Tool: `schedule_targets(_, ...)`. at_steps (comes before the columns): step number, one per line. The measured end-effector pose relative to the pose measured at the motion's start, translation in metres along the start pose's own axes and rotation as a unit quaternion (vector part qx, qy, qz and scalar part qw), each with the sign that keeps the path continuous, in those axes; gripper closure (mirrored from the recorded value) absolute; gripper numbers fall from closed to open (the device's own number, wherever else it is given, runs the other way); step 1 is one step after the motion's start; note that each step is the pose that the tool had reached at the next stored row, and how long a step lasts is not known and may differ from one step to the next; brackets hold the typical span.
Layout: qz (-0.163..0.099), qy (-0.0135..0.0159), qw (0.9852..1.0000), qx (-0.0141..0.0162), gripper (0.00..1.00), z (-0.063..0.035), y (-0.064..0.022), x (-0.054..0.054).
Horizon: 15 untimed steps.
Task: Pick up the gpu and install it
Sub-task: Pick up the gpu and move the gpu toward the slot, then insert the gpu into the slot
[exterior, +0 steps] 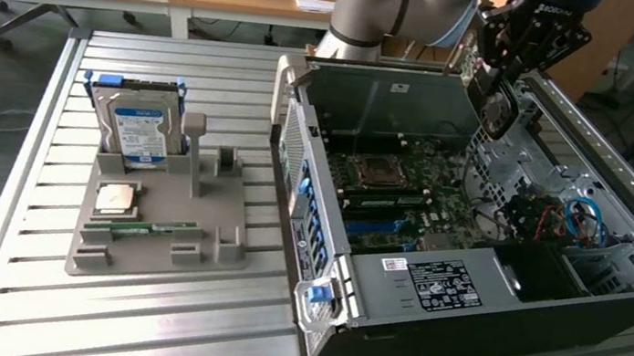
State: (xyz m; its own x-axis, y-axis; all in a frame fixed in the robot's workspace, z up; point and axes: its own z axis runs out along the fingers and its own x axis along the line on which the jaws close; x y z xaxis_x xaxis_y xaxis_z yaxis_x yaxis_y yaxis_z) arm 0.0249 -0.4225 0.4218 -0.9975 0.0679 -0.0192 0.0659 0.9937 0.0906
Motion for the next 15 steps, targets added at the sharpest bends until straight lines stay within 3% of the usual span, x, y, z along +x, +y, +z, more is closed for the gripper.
schedule_targets(15,0.000,0.0000,1.0000,0.0000,0.74,0.0008,-0.0001,-0.0005)
